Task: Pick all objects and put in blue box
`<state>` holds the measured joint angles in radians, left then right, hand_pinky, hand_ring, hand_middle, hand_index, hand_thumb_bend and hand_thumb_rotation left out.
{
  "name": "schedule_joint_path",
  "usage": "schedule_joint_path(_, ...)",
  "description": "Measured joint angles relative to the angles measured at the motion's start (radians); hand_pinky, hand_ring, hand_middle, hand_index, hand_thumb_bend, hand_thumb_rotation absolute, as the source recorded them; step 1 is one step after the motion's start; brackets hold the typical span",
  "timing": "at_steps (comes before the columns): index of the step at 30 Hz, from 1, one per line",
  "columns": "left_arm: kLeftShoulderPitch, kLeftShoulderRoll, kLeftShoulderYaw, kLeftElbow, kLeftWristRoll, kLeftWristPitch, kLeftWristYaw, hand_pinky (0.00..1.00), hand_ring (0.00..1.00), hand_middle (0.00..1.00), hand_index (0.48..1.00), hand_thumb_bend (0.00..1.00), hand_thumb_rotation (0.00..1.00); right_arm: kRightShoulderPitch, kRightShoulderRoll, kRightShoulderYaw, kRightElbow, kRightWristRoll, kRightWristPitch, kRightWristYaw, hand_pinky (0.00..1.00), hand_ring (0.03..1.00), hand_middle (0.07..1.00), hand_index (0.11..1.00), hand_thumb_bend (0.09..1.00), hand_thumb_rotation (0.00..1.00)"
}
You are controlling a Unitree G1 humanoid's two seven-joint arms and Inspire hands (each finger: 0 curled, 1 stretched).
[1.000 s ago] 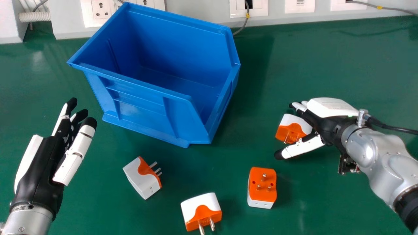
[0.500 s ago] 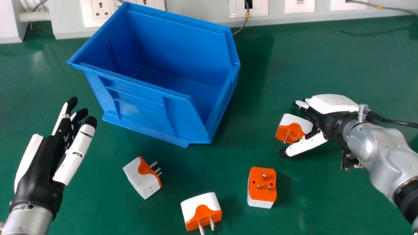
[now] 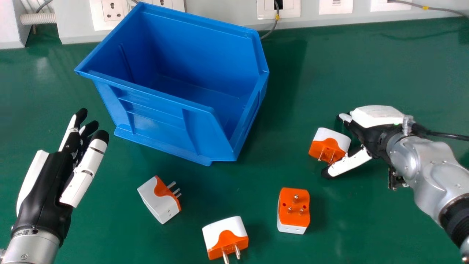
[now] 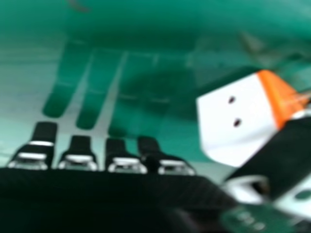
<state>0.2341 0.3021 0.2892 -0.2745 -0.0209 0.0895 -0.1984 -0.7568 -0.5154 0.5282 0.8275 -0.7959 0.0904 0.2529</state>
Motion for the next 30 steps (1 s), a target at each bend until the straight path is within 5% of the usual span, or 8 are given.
schedule_joint_path(5,0.002,-0.002,-0.002,-0.018,0.0,0.007,0.0,0.88,0.95,0.96,0.993,0.38,0.86,-0.004,0.001,0.02,0.0,-0.011,-0.001,0.0,0.88,0.971,0.992,0.952,0.667,0.6)
schedule_joint_path(30,0.016,-0.004,-0.007,-0.03,0.0,0.01,0.001,0.88,0.95,0.96,0.993,0.38,0.86,-0.038,0.029,0.045,0.03,-0.042,0.017,-0.021,0.85,0.963,0.983,0.939,0.689,0.65)
